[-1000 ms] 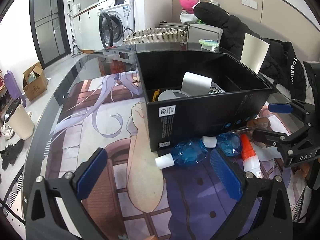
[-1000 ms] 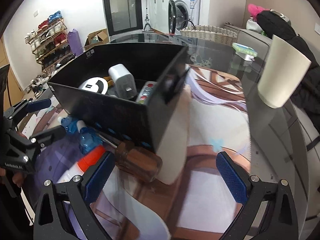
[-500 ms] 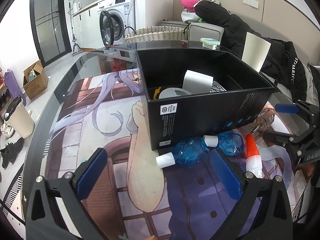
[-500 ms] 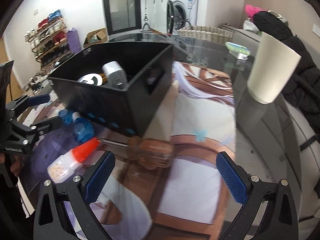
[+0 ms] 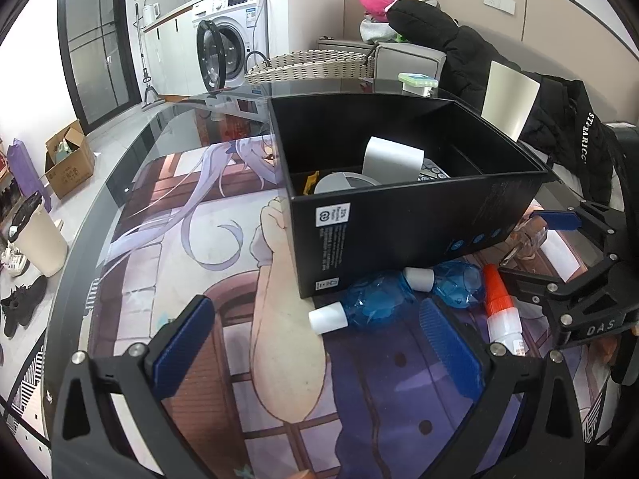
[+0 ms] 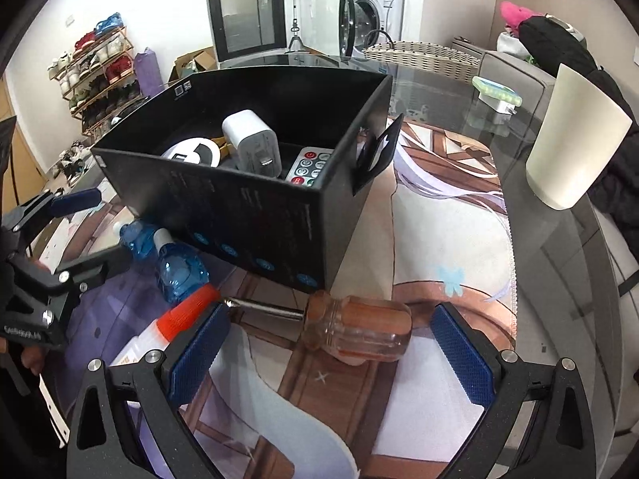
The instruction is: Organize rigid objects
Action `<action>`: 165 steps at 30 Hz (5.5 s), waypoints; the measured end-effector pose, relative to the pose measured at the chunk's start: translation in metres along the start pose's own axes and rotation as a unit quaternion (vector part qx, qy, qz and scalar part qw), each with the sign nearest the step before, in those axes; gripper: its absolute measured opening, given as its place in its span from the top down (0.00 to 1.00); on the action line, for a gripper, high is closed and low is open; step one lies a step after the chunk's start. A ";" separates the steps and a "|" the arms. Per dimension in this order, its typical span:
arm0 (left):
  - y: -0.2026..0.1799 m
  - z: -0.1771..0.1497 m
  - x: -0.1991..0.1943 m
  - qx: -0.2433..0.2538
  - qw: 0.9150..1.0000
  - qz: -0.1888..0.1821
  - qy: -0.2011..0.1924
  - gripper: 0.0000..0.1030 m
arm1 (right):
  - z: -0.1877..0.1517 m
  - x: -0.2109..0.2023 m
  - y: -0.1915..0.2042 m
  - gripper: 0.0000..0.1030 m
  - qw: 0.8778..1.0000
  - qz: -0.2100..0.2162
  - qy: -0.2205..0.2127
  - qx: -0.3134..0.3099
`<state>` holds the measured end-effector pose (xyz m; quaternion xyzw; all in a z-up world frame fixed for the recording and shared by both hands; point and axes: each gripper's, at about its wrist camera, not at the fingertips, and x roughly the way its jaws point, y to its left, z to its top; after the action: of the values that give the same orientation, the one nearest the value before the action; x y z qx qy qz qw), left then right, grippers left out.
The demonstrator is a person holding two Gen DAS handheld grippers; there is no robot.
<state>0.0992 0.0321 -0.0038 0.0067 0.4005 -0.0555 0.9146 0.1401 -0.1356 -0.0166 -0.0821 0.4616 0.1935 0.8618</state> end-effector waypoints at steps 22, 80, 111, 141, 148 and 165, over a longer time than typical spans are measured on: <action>0.000 0.002 0.010 -0.016 0.999 0.004 0.028 0.00 | -0.009 -0.015 -0.004 0.46 1.000 -0.002 -0.026 -0.006; -0.010 0.043 -0.064 0.002 0.992 -0.013 -0.122 0.46 | 0.011 -0.092 -0.006 0.54 0.985 0.052 -0.151 -0.068; -0.008 0.091 -0.006 0.004 0.994 0.018 -0.104 0.46 | 0.076 -0.035 0.009 0.54 0.986 0.060 -0.116 -0.105; -0.002 0.075 0.014 0.003 0.997 0.006 -0.074 0.27 | 0.069 -0.039 0.023 0.37 0.983 0.038 -0.122 -0.129; 0.007 0.057 -0.017 -0.023 0.995 -0.021 -0.100 0.00 | 0.055 -0.064 0.016 0.03 0.982 0.041 -0.142 -0.119; 0.003 0.011 -0.042 -0.020 0.996 -0.013 -0.087 0.00 | 0.000 -0.068 0.014 0.01 0.985 0.060 -0.108 -0.117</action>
<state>0.0790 0.0383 0.0340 -0.0222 0.3206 -0.0599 0.9451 0.1001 -0.1409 0.0402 -0.1332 0.3436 0.3052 0.8781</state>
